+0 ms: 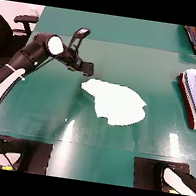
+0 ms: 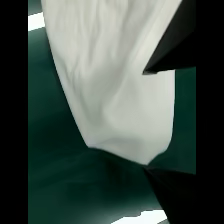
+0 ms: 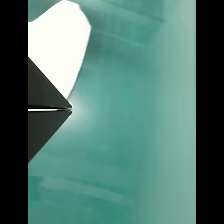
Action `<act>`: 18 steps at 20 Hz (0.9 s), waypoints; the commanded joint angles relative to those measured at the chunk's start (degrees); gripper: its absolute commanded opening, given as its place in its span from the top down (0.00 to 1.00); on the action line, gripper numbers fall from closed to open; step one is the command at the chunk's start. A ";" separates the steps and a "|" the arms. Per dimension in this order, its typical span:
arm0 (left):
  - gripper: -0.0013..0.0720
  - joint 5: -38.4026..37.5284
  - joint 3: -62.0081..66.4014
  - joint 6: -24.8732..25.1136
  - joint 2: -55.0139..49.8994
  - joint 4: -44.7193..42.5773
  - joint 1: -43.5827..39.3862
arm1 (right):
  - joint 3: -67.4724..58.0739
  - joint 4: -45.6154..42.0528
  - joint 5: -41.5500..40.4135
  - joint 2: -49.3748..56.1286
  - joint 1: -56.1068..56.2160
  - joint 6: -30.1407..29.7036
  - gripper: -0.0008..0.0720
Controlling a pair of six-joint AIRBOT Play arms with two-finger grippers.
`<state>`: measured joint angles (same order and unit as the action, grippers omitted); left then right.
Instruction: Fold the shirts.
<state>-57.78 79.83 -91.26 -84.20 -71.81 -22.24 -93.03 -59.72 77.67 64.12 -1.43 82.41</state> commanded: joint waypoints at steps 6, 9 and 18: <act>0.07 0.24 -5.09 6.25 -10.71 16.15 3.41 | 5.09 -0.33 4.85 1.55 -0.20 -2.01 0.96; 0.55 0.31 -5.07 6.27 -10.91 16.00 3.58 | 15.91 -0.26 3.85 -1.92 -2.93 -2.03 0.97; 0.93 -0.81 0.09 6.54 -10.88 16.50 3.58 | 45.31 0.20 1.49 1.22 -5.73 -4.81 0.25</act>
<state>-57.76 77.78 -84.99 -95.02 -55.53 -18.72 -55.55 -59.92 79.88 62.74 -8.71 78.76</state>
